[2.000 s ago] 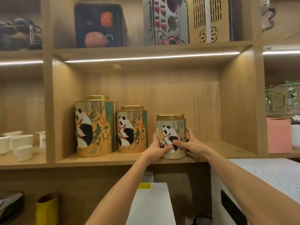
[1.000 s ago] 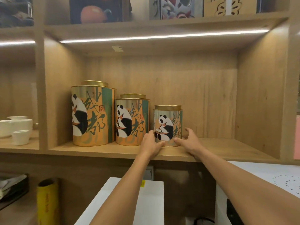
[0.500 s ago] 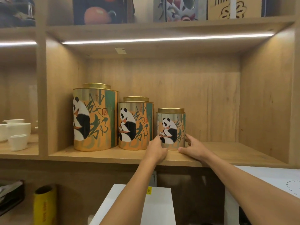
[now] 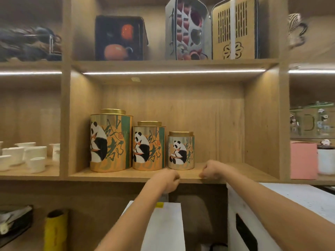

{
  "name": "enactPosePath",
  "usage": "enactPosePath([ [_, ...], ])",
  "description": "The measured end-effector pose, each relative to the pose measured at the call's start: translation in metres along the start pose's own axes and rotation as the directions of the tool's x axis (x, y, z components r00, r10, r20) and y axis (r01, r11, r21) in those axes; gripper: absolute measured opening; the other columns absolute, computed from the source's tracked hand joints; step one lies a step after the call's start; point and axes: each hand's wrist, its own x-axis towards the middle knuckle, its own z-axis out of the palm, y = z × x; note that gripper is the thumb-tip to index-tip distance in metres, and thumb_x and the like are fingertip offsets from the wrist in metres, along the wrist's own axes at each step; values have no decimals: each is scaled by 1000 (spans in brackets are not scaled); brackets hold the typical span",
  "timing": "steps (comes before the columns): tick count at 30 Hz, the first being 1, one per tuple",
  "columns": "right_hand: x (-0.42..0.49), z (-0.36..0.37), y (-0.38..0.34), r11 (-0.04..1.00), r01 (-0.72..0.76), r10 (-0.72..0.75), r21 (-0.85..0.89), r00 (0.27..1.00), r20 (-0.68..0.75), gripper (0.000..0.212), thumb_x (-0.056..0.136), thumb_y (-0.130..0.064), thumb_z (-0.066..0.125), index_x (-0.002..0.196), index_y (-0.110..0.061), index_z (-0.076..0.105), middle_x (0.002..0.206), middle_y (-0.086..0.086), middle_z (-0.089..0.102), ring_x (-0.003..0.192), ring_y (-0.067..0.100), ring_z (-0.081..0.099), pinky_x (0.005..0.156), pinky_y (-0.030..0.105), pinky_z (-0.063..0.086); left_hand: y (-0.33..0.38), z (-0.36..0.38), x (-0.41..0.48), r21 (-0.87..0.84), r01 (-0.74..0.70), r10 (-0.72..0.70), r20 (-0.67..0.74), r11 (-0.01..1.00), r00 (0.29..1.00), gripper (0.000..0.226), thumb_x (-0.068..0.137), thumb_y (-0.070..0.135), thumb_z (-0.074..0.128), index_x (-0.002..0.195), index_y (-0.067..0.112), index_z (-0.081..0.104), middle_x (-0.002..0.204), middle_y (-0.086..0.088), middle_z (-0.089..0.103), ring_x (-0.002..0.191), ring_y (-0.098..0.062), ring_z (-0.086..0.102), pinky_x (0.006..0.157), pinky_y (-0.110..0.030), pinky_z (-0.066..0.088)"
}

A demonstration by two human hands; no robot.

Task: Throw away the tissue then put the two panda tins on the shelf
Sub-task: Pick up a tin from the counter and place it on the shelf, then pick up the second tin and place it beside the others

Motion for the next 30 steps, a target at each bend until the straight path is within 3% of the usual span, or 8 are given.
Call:
enactPosePath([
  [3,-52,-26,-6,991,136,-136,14,991,10,18,93,-33,60,96,-17,69,104,4,69,86,14,65,64,24,51,21,-28,-42,170,0,-7,39,985,999,27,98,32,47,121,26,60,120,-5,64,104,-24,60,91,-41,50],
  [5,-100,-30,-5,956,293,-292,-11,952,-95,20,94,-37,57,90,-21,67,94,0,69,81,12,63,67,25,51,43,-42,-87,237,1,1,-10,971,1000,28,99,34,46,122,26,61,118,-3,66,97,-21,60,81,-36,50],
  [9,-214,2,19,789,614,-559,30,738,-377,34,88,-59,46,79,-30,62,73,-11,64,71,7,61,67,35,55,83,-38,-195,289,36,37,-243,957,969,33,99,40,40,126,30,57,119,2,69,109,-23,64,89,-44,50],
  [11,-272,34,42,676,722,-615,145,662,-429,38,83,-68,40,85,-36,62,76,-16,66,75,3,62,63,26,53,100,-21,-257,278,72,25,-333,958,943,34,96,43,40,123,33,57,117,5,70,111,-22,63,93,-44,48],
  [15,-356,116,81,497,762,-694,416,637,-337,25,90,-60,47,105,-44,59,99,-24,65,97,-1,62,79,17,52,120,29,-390,235,209,-113,-363,949,925,34,93,40,50,126,35,58,125,12,65,119,-13,56,105,-38,39],
  [19,-418,222,104,554,686,-748,471,658,-79,42,94,-52,48,131,-35,53,129,-19,58,121,-3,52,101,18,43,121,93,-541,136,471,-441,-203,872,874,39,95,41,51,134,33,53,140,10,54,134,-15,45,112,-45,35],
  [23,-497,319,102,615,656,-786,437,554,274,53,96,-52,46,146,-39,35,151,-12,43,137,7,40,114,34,36,128,148,-703,91,795,-800,69,600,596,47,99,45,41,145,35,39,156,8,35,146,-17,27,119,-46,22],
  [30,-663,439,33,508,714,-760,482,109,640,64,94,-61,44,152,-43,21,159,-10,33,143,13,35,116,34,34,183,191,-960,56,995,-975,212,85,72,47,100,44,43,145,32,40,157,5,35,145,-18,30,117,-40,29],
])
